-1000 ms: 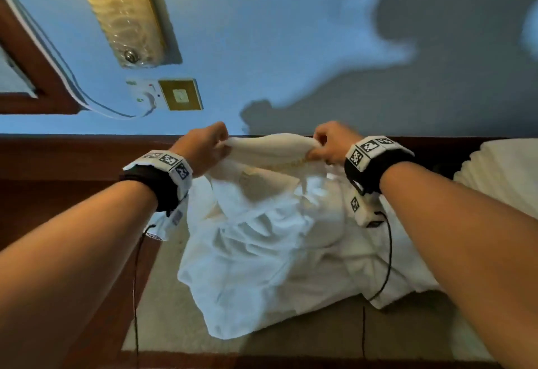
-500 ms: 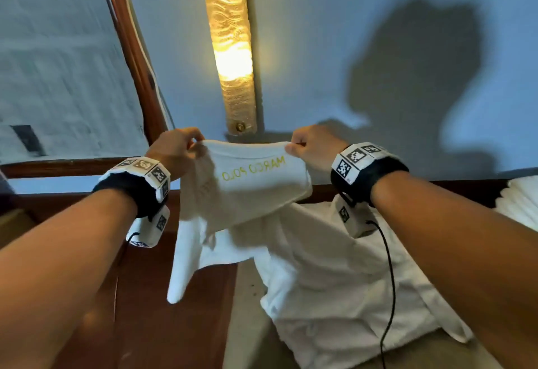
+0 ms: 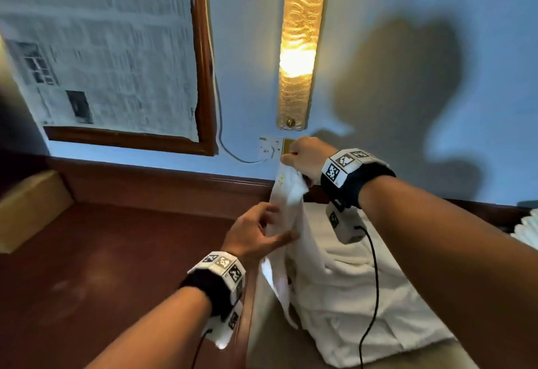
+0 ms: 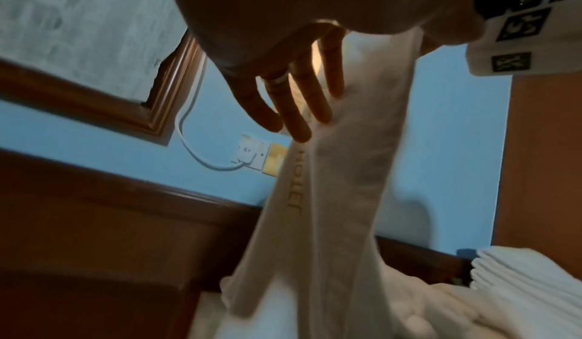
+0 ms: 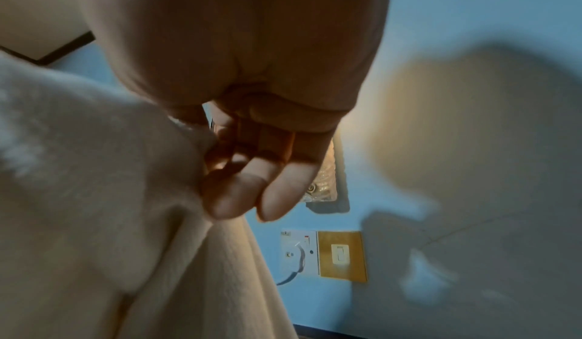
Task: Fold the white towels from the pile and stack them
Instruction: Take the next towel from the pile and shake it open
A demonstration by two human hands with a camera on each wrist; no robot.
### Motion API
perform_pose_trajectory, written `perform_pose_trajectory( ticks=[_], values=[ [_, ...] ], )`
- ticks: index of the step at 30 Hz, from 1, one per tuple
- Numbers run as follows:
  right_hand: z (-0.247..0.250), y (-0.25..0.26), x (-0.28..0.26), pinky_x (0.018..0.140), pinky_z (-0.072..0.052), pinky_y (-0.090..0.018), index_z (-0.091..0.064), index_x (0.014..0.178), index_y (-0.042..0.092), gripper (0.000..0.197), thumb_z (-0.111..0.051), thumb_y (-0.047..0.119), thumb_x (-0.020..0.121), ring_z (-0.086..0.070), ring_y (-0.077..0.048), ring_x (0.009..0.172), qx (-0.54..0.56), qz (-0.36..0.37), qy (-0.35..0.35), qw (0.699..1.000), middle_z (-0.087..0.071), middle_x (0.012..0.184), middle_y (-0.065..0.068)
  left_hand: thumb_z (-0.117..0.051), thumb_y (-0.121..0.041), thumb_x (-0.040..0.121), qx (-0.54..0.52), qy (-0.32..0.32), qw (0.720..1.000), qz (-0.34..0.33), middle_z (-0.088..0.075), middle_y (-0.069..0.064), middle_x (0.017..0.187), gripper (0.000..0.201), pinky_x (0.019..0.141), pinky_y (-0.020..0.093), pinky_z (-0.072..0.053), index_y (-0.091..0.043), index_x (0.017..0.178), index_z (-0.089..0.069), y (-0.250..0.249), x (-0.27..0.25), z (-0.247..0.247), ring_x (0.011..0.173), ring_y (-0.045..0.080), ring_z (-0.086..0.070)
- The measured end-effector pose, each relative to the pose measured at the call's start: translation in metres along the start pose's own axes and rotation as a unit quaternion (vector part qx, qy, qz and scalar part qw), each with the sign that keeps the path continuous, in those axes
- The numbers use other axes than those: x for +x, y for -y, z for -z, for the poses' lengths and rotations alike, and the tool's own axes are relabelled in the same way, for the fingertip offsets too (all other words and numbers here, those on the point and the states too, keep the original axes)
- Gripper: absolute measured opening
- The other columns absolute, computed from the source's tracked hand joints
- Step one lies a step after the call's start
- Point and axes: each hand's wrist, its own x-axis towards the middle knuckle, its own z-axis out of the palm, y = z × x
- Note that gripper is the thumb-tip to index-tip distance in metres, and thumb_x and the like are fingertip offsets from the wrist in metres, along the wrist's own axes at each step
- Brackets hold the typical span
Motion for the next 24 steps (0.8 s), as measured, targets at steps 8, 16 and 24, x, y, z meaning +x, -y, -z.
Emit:
perform_pose_trajectory(
  ticks=[8, 16, 24],
  values=[
    [-0.019, -0.022, 0.016, 0.061, -0.042, -0.032, -0.056, 0.076, 0.005, 0.035, -0.053, 0.032, 0.098, -0.057, -0.028, 0.075, 0.037, -0.036, -0.028, 0.998, -0.057, 0.077, -0.008, -0.055, -0.024, 0.094, -0.033, -0.148, 0.988, 0.008, -0.068, -0.003, 0.076, 0.015, 0.069, 0.038, -0.053, -0.019, 0.093, -0.069, -0.006, 0.041, 0.022, 0.072, 0.022, -0.062],
    [-0.051, 0.016, 0.044, 0.081, -0.049, -0.036, -0.058, 0.106, 0.025, 0.042, -0.066, 0.058, 0.082, -0.061, -0.020, 0.090, 0.175, 0.123, -0.039, 0.976, -0.065, 0.100, 0.001, -0.061, -0.020, 0.095, 0.184, -0.060, 0.979, 0.059, -0.058, -0.004, 0.066, 0.010, 0.056, 0.023, -0.037, -0.021, 0.089, -0.068, -0.018, 0.095, 0.125, 0.065, 0.012, -0.054],
    [-0.071, 0.071, 0.061, 0.056, -0.037, -0.032, -0.042, 0.079, 0.022, 0.020, -0.052, 0.034, 0.090, -0.052, -0.028, 0.066, 0.018, 0.144, -0.054, 0.988, -0.050, 0.072, 0.001, -0.062, -0.028, 0.096, 0.176, -0.067, 0.978, 0.095, -0.066, 0.002, 0.089, 0.014, 0.077, 0.033, -0.048, -0.017, 0.088, -0.067, 0.000, 0.097, 0.168, 0.087, 0.022, -0.062]
  ],
)
